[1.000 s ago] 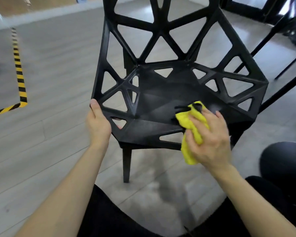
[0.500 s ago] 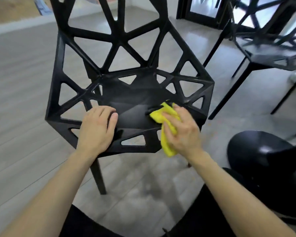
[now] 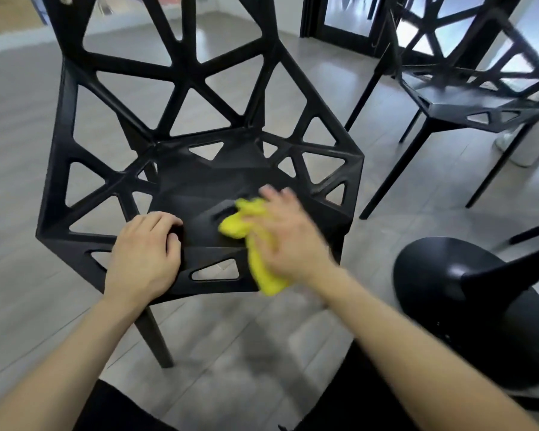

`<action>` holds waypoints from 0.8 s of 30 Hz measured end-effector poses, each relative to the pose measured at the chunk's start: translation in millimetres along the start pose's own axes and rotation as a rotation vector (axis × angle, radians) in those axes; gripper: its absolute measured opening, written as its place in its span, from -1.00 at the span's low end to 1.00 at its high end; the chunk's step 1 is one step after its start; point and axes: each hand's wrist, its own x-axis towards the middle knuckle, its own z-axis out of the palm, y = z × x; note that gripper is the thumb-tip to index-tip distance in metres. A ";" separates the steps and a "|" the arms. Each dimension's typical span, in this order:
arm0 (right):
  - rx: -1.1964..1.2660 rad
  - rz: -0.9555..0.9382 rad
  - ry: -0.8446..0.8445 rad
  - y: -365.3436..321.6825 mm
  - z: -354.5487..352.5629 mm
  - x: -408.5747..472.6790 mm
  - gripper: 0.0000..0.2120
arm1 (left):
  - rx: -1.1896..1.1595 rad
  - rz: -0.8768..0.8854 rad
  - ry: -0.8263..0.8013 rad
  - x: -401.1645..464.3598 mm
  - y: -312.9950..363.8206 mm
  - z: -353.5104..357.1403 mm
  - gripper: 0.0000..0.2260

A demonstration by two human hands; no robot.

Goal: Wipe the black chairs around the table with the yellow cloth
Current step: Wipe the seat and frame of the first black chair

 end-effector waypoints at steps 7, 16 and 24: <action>-0.164 0.522 0.030 103.1 -49.0 32.1 -0.66 | -0.005 -0.031 -0.027 3.8 1.9 1.4 -0.71; 0.202 -0.187 -0.449 -102.7 26.6 34.9 -0.60 | 0.236 0.149 -0.154 40.6 -55.4 -45.2 -0.69; -0.259 0.341 -0.520 91.2 50.3 145.0 -0.54 | 0.426 0.097 0.023 38.1 -74.7 -51.9 -0.75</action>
